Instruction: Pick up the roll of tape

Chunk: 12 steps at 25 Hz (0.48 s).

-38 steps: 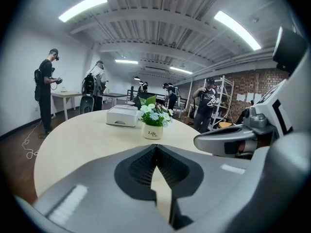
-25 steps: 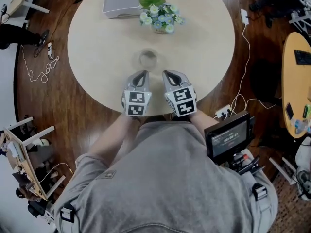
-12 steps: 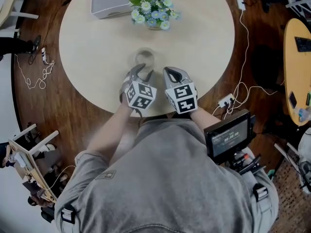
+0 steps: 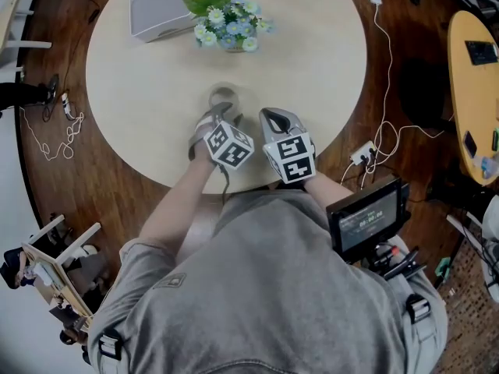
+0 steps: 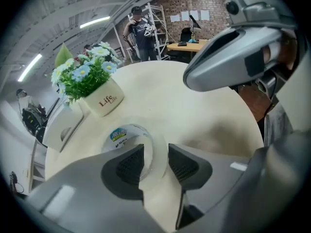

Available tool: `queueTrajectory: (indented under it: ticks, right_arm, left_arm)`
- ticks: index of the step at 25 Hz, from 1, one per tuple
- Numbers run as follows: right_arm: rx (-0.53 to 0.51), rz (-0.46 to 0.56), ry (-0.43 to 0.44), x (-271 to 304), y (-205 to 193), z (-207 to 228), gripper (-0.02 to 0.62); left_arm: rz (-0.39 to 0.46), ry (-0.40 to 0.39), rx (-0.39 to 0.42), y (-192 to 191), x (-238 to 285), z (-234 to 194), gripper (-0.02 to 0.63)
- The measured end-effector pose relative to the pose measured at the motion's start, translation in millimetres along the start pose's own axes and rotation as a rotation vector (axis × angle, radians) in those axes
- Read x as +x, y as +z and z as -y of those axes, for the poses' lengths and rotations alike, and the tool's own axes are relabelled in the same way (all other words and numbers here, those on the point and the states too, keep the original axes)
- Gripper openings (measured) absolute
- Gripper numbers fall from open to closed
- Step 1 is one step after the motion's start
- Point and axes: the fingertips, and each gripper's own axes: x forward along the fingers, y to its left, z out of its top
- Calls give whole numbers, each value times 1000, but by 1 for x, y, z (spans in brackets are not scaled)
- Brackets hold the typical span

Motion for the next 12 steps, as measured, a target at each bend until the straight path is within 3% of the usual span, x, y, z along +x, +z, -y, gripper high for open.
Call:
queueTrajectory:
  ticks: [12]
  right_arm:
    - [13,12,-20,-1,2,10,12]
  left_arm:
    - [-192,-61,170,-13,16,6,136]
